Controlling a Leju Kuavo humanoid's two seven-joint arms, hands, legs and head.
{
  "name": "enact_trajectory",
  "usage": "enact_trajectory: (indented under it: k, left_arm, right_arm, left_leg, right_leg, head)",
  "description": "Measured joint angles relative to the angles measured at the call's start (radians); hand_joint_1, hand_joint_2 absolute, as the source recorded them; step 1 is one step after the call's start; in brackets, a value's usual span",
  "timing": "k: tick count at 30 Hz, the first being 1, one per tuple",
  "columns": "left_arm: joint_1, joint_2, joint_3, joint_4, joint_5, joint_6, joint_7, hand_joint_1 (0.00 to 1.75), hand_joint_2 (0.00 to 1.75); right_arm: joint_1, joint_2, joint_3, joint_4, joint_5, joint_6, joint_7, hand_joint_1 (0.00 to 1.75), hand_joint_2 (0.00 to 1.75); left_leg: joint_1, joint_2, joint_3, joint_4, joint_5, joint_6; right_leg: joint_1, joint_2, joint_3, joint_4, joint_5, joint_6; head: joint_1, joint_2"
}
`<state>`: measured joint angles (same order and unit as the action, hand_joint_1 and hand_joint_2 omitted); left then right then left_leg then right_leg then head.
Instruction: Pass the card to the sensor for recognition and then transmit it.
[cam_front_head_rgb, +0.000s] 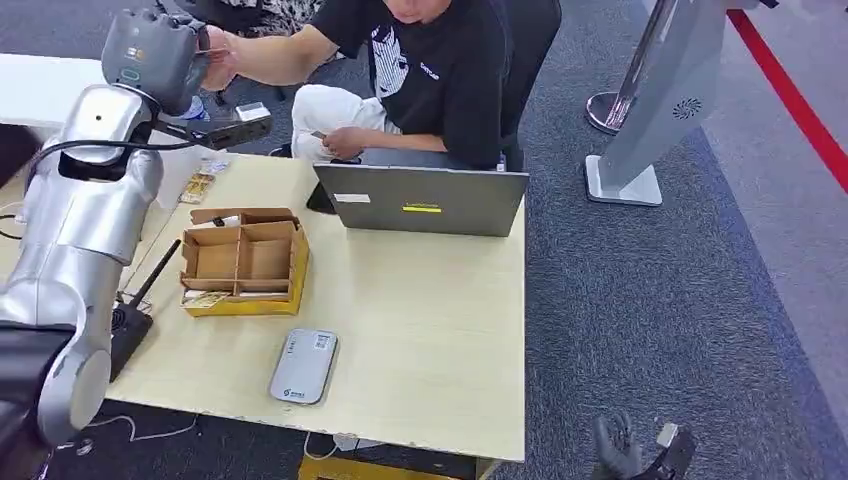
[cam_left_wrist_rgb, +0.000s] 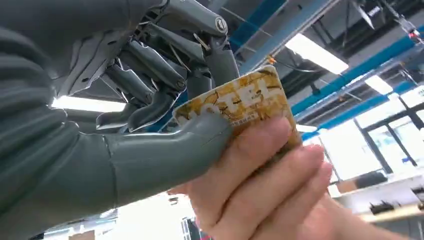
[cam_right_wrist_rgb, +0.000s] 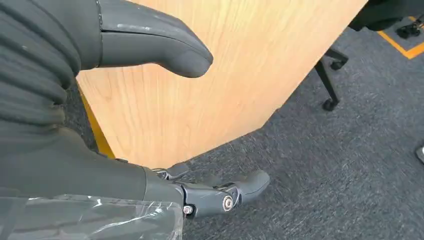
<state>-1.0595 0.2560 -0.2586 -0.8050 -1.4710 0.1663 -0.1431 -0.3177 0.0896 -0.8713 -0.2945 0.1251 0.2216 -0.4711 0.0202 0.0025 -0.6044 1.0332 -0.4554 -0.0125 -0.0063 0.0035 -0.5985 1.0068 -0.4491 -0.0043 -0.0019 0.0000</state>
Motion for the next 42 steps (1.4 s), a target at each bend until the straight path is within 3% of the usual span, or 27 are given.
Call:
enact_trajectory:
  k: [3, 5, 13, 18, 21, 24, 25, 26, 28, 29, 30, 33, 36, 38, 42]
  left_arm:
    - [0.000, -0.004, -0.005, 0.026, -0.001, 0.008, 0.000, 1.75, 1.75]
    - [0.000, -0.005, -0.010, 0.040, -0.001, 0.011, 0.000, 0.00, 1.75]
    - [0.014, -0.005, -0.013, 0.066, 0.002, 0.057, 0.015, 0.00, 1.75]
    - [0.095, -0.001, -0.009, 0.026, 0.037, 0.152, 0.034, 0.00, 1.75]
    - [0.243, -0.013, 0.050, -0.153, 0.126, 0.197, -0.002, 0.00, 1.75]
    - [0.420, -0.059, 0.156, -0.379, 0.256, 0.200, -0.086, 0.00, 1.75]
    - [0.484, -0.080, 0.194, -0.454, 0.302, 0.206, -0.121, 0.10, 1.75]
    - [0.548, -0.099, 0.236, -0.531, 0.351, 0.216, -0.160, 1.40, 1.75]
    - [0.657, -0.143, 0.313, -0.651, 0.417, 0.238, -0.220, 1.75, 1.75]
    - [0.712, -0.163, 0.356, -0.707, 0.460, 0.250, -0.256, 1.75, 1.75]
    - [0.760, -0.182, 0.394, -0.754, 0.503, 0.257, -0.292, 1.75, 1.75]
    - [0.870, -0.246, 0.520, -0.850, 0.655, 0.260, -0.406, 1.75, 1.75]
    - [0.923, -0.289, 0.654, -0.890, 0.813, 0.217, -0.505, 1.75, 1.75]
    - [0.932, -0.307, 0.747, -0.892, 0.952, 0.135, -0.540, 1.75, 1.75]
    - [0.906, -0.297, 0.957, -0.785, 1.290, -0.174, -0.549, 1.75, 1.75]
  right_arm:
    - [0.000, 0.002, 0.003, 0.000, 0.000, 0.000, 0.000, 0.00, 1.75]
    - [0.000, 0.002, 0.006, 0.001, 0.000, 0.000, 0.000, 0.00, 1.75]
    - [0.000, 0.002, 0.010, 0.002, -0.002, -0.003, -0.003, 0.00, 1.75]
    - [0.003, 0.002, 0.010, 0.002, -0.003, -0.003, -0.008, 0.00, 1.75]
    - [0.012, 0.003, 0.010, 0.001, -0.011, -0.003, -0.011, 0.00, 1.75]
    - [0.025, 0.005, 0.009, -0.001, -0.027, -0.003, -0.013, 0.00, 1.75]
    - [0.031, 0.005, 0.008, -0.002, -0.031, -0.003, -0.016, 0.00, 1.75]
    - [0.038, 0.006, 0.007, -0.004, -0.038, -0.002, -0.019, 0.00, 1.75]
    - [0.052, 0.006, 0.002, -0.008, -0.045, -0.001, -0.025, 0.00, 1.75]
    - [0.060, 0.006, -0.004, -0.012, -0.056, 0.005, -0.027, 0.10, 1.75]
    - [0.066, 0.006, -0.010, -0.015, -0.065, 0.015, -0.029, 1.69, 1.75]
    - [0.089, 0.004, -0.033, -0.022, -0.100, 0.034, -0.024, 1.75, 1.75]
    - [0.112, -0.006, -0.057, -0.025, -0.114, 0.044, -0.013, 1.75, 1.75]
    - [0.126, -0.017, -0.072, -0.025, -0.126, 0.050, 0.004, 1.75, 1.75]
    - [0.153, -0.040, -0.111, -0.020, -0.160, 0.092, 0.050, 1.75, 1.75]
  left_leg:
    - [0.000, 0.000, 0.000, 0.000, 0.000, 0.000]
    - [0.000, 0.000, 0.000, 0.000, 0.000, 0.000]
    - [0.000, 0.000, -0.001, 0.000, 0.000, 0.000]
    - [0.000, 0.000, -0.001, 0.000, 0.000, 0.000]
    - [-0.001, 0.001, 0.000, 0.000, -0.001, 0.000]
    - [-0.001, 0.002, -0.001, -0.001, -0.003, 0.000]
    - [-0.001, 0.003, -0.001, -0.001, -0.004, 0.001]
    - [-0.001, 0.004, -0.001, -0.001, -0.004, 0.000]
    - [-0.001, 0.005, -0.001, -0.001, -0.006, 0.001]
    - [-0.001, 0.005, -0.001, -0.001, -0.006, 0.001]
    - [-0.001, 0.004, -0.001, -0.001, -0.007, 0.001]
    - [-0.001, 0.004, -0.001, -0.001, -0.008, 0.001]
    - [-0.001, 0.003, -0.001, -0.001, -0.008, 0.001]
    - [0.000, 0.002, -0.001, -0.001, -0.009, 0.001]
    - [0.000, 0.003, -0.001, -0.002, -0.008, 0.001]
  right_leg:
    - [0.000, 0.000, 0.000, 0.000, 0.000, 0.000]
    - [0.000, 0.000, 0.000, 0.000, 0.000, 0.000]
    - [0.000, 0.000, 0.000, 0.000, 0.000, 0.000]
    - [0.000, 0.000, 0.000, 0.000, 0.000, 0.000]
    - [-0.001, 0.000, 0.000, 0.000, 0.000, 0.000]
    - [-0.001, 0.002, -0.001, 0.000, -0.001, 0.000]
    - [-0.001, 0.003, -0.001, 0.000, -0.001, 0.001]
    - [-0.001, 0.004, -0.001, -0.001, -0.002, 0.000]
    - [-0.001, 0.005, -0.001, -0.001, -0.003, 0.001]
    - [-0.001, 0.005, -0.001, -0.001, -0.004, 0.001]
    - [-0.001, 0.005, -0.001, -0.001, -0.005, 0.002]
    - [-0.001, 0.003, -0.001, -0.001, -0.006, 0.001]
    - [0.000, 0.002, -0.001, -0.001, -0.007, 0.002]
    - [0.000, 0.001, -0.001, -0.001, -0.007, 0.001]
    - [0.000, 0.001, 0.000, -0.001, -0.007, 0.001]
  head:
    - [0.001, 0.000]
    - [0.000, 0.000]
    - [0.000, 0.000]
    - [0.000, 0.000]
    - [0.000, 0.000]
    - [0.000, 0.000]
    - [0.001, 0.000]
    - [0.000, 0.000]
    - [0.000, 0.000]
    - [0.001, 0.000]
    - [0.000, 0.000]
    - [-0.001, 0.000]
    - [-0.001, 0.000]
    - [0.000, 0.000]
    - [0.000, 0.000]
